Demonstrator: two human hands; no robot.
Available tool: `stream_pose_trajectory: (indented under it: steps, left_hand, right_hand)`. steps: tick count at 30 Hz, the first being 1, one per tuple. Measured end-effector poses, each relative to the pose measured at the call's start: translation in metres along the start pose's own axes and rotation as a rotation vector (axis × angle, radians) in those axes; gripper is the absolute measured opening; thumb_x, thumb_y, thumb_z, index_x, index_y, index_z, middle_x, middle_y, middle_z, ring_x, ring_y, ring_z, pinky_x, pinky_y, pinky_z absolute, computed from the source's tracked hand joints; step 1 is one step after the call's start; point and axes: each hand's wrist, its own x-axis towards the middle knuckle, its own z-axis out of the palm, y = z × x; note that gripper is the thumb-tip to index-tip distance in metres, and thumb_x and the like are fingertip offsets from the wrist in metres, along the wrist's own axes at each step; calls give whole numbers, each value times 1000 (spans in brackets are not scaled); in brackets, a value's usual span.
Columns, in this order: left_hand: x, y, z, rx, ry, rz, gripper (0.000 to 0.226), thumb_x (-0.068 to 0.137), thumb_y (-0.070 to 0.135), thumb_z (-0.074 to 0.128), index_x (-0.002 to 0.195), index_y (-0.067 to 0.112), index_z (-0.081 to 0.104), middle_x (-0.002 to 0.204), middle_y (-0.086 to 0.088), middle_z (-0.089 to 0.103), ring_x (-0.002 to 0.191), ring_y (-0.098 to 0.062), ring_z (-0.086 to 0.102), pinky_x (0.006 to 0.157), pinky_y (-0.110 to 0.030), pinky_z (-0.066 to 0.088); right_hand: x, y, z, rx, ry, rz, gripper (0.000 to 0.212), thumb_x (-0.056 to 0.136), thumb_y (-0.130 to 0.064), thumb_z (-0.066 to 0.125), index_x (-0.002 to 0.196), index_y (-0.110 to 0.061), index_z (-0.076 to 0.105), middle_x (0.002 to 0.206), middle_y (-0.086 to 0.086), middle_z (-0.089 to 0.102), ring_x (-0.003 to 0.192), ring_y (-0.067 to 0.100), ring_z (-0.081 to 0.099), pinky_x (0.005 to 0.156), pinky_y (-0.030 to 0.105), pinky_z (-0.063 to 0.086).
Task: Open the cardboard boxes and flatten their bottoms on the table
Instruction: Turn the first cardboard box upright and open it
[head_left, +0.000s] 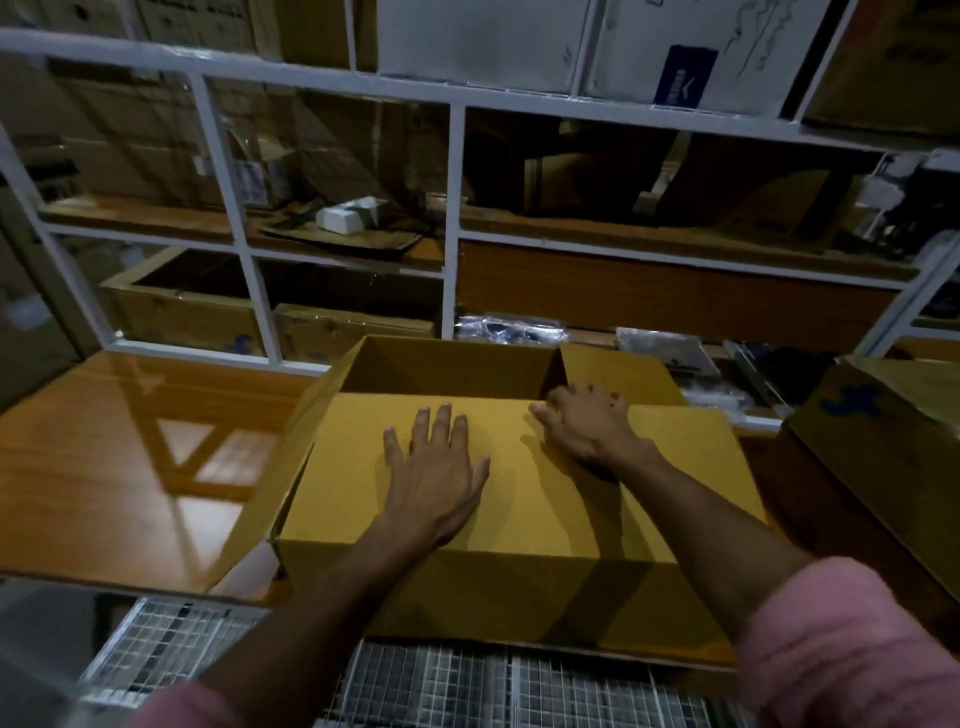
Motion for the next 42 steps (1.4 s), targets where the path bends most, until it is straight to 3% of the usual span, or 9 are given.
stream_pose_trajectory:
  steps: [5, 7, 10, 15, 20, 27, 35, 38, 42]
  left_hand:
    - [24, 20, -69, 79, 243, 48, 68, 103, 61, 16, 154, 18, 31, 159, -7, 36, 149, -28, 28, 118, -65, 11]
    - [19, 36, -101, 137, 337, 65, 62, 104, 59, 16, 117, 18, 61, 115, -7, 67, 105, -22, 62, 104, -55, 40]
    - [5, 55, -140, 66, 213, 86, 55, 106, 52, 22, 76, 18, 52, 75, -3, 58, 60, -14, 51, 65, -33, 49]
    - [-34, 85, -178, -89, -464, 64, 40, 109, 45, 30, 103, 19, 60, 91, -2, 56, 82, -13, 55, 86, -32, 48]
    - [-65, 89, -134, -236, -736, 124, 50, 105, 50, 39, 144, 22, 50, 143, -3, 54, 130, -22, 51, 112, -44, 39]
    - [-77, 63, -15, -5, -525, 79, 62, 96, 61, 53, 139, 17, 47, 138, -8, 56, 124, -28, 53, 104, -46, 42]
    - [-88, 49, 36, -100, -86, 67, 17, 94, 33, 65, 95, 34, 48, 100, 11, 58, 107, -18, 56, 96, -44, 33]
    - [-84, 43, 37, -126, -95, 77, 18, 93, 32, 67, 96, 32, 49, 101, 9, 61, 105, -18, 57, 97, -45, 34]
    - [-85, 38, 44, -125, -52, 83, 23, 98, 52, 53, 102, 30, 57, 99, 9, 62, 99, -14, 55, 97, -44, 33]
  right_hand:
    - [-16, 3, -81, 167, 393, -133, 40, 105, -41, 43, 84, -14, 65, 74, 6, 63, 68, 26, 62, 68, 43, 56]
    - [-31, 6, -112, 229, 327, -144, 42, 105, -39, 46, 80, -12, 67, 74, 10, 67, 67, 29, 63, 66, 43, 55]
    - [-58, 10, -147, 240, -51, -148, 32, 104, -38, 49, 89, -18, 69, 92, 10, 71, 77, 33, 64, 67, 41, 54]
    - [-111, 4, -148, 269, -546, -118, 25, 105, -35, 49, 116, -19, 65, 109, 5, 67, 86, 14, 64, 61, 25, 52]
    - [-144, -5, -68, 378, -518, -214, 44, 104, -40, 48, 144, -23, 45, 127, 0, 59, 107, 15, 60, 87, 33, 52]
    - [-185, -10, 18, 262, -344, -255, 58, 102, -43, 48, 154, -21, 32, 152, 7, 43, 137, 26, 42, 113, 43, 38]
    - [-184, -10, 51, 145, -208, -166, 52, 107, -48, 26, 149, -21, 39, 151, 8, 47, 137, 26, 43, 117, 47, 30]
    - [-178, -11, 63, 116, -153, -48, 70, 103, -61, 16, 160, -21, 18, 169, 12, 8, 151, 32, 23, 122, 52, 15]
    - [-172, 11, 64, 27, 90, 78, 76, 102, -64, 15, 161, -21, -6, 167, 18, 13, 152, 36, 18, 122, 54, 12]
